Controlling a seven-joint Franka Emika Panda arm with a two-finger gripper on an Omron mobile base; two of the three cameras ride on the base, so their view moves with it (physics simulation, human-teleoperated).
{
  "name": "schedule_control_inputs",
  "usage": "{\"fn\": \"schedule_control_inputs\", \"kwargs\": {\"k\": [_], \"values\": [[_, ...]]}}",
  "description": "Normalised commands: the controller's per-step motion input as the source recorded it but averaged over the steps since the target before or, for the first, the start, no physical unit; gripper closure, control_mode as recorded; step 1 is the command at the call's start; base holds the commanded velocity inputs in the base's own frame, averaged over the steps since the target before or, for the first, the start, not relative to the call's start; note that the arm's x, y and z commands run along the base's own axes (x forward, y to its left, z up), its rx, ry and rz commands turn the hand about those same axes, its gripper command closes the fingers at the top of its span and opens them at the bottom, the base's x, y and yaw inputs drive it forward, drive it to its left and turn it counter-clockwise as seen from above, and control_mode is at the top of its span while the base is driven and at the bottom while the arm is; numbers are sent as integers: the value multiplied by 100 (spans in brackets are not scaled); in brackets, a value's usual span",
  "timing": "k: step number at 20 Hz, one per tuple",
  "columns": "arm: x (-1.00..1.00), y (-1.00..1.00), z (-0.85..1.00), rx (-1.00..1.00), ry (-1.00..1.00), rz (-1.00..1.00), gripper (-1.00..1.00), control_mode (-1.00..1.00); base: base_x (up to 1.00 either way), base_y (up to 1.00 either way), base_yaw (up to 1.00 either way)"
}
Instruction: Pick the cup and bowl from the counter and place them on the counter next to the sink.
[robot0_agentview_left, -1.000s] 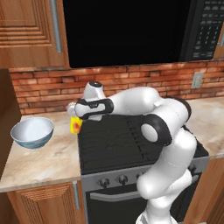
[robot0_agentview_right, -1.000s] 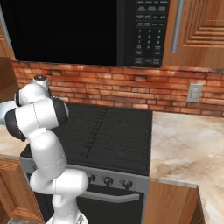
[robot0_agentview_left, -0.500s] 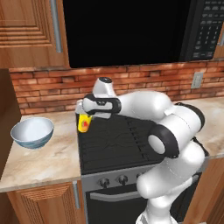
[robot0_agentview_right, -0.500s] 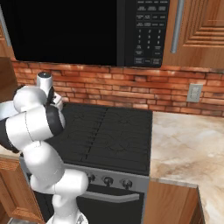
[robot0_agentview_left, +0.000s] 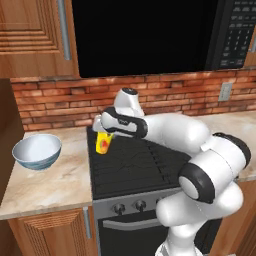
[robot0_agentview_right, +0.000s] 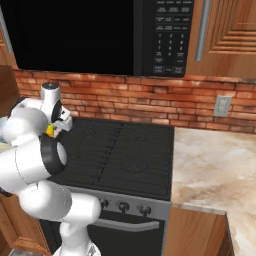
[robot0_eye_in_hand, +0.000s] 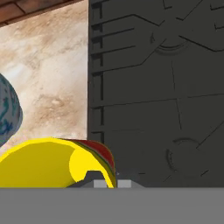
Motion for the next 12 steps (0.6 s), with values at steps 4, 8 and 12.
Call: {"fn": "schedule_control_inputs", "kwargs": {"k": [4, 8, 12], "values": [[-34, -38, 2, 0, 0, 0, 100, -100, 0, 0, 0], [-35, -44, 3, 0, 0, 0, 100, -100, 0, 0, 0], [-38, -46, 7, 0, 0, 0, 100, -100, 0, 0, 0]]}}
